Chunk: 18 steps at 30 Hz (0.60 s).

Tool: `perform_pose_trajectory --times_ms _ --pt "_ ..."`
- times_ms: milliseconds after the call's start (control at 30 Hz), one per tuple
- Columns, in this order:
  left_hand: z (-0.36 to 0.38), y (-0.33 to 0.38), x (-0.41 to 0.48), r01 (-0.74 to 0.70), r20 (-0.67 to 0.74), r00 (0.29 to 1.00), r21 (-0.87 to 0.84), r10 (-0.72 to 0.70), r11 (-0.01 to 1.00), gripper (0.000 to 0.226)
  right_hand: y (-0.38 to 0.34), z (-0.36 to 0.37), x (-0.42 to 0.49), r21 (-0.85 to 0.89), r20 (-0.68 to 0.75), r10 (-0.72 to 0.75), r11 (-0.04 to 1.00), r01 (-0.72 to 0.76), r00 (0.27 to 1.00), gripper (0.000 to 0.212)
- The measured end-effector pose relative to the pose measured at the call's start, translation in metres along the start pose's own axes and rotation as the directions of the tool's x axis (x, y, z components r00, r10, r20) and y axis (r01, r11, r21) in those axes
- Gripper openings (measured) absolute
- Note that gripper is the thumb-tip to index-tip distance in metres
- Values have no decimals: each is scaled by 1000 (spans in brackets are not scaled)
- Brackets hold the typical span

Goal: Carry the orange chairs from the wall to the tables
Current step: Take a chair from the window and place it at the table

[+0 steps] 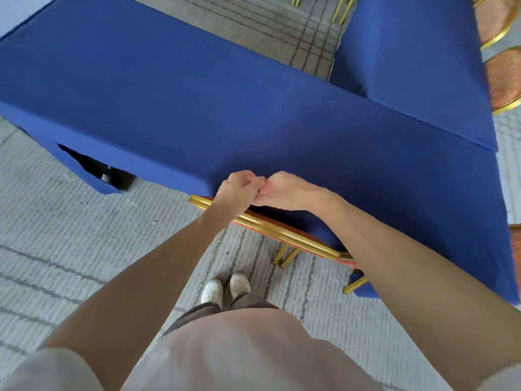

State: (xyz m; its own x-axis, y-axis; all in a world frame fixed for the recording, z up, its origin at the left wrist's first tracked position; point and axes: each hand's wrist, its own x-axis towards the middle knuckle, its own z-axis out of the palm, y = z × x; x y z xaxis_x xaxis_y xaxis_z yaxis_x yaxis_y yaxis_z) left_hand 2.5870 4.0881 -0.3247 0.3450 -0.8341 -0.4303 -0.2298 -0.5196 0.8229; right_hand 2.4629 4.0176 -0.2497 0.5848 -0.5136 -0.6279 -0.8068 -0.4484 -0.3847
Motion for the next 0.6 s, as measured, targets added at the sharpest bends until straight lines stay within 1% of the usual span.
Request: perform_pose_trajectory --times_ms 67,133,167,233,333,400,433,500,533,567,600 --pt "-21 -1 -2 47 -126 990 -56 -54 997 17 -21 -8 17 -17 -40 -69 997 69 997 20" --pt "-47 -7 -9 72 -236 968 -65 -85 995 16 -44 -6 31 -17 -40 -149 989 149 988 18" --pt "-63 -9 -17 87 -262 959 -79 -105 993 17 -57 -4 38 -8 -41 -202 979 202 979 20" --pt "-105 -20 -40 82 -351 929 -107 -115 991 21 -96 6 52 15 -12 -334 942 334 942 26" --pt "-168 -37 -86 22 -490 868 -135 -86 991 28 -164 20 65 59 21 -456 889 455 890 26" --pt "-220 -61 -133 8 -622 773 -184 -123 983 30 -237 38 68 41 99 -554 832 553 827 21" --pt "-224 -62 -136 -1 -607 787 -184 -113 983 32 -240 37 70 66 80 -564 826 560 822 19" --pt "-261 -76 -171 -9 -692 711 -186 -124 982 32 -298 51 67 70 105 -652 758 649 751 19" --pt "-288 -90 -193 -18 -745 652 -200 -140 980 33 -336 63 61 64 118 -696 717 694 708 21" --pt "-306 -98 -212 -10 -770 616 -219 -167 976 34 -363 73 57 50 121 -725 687 725 678 24" --pt "-330 -113 -235 -12 -815 551 -226 -182 974 35 -399 87 50 44 131 -762 643 765 634 28"
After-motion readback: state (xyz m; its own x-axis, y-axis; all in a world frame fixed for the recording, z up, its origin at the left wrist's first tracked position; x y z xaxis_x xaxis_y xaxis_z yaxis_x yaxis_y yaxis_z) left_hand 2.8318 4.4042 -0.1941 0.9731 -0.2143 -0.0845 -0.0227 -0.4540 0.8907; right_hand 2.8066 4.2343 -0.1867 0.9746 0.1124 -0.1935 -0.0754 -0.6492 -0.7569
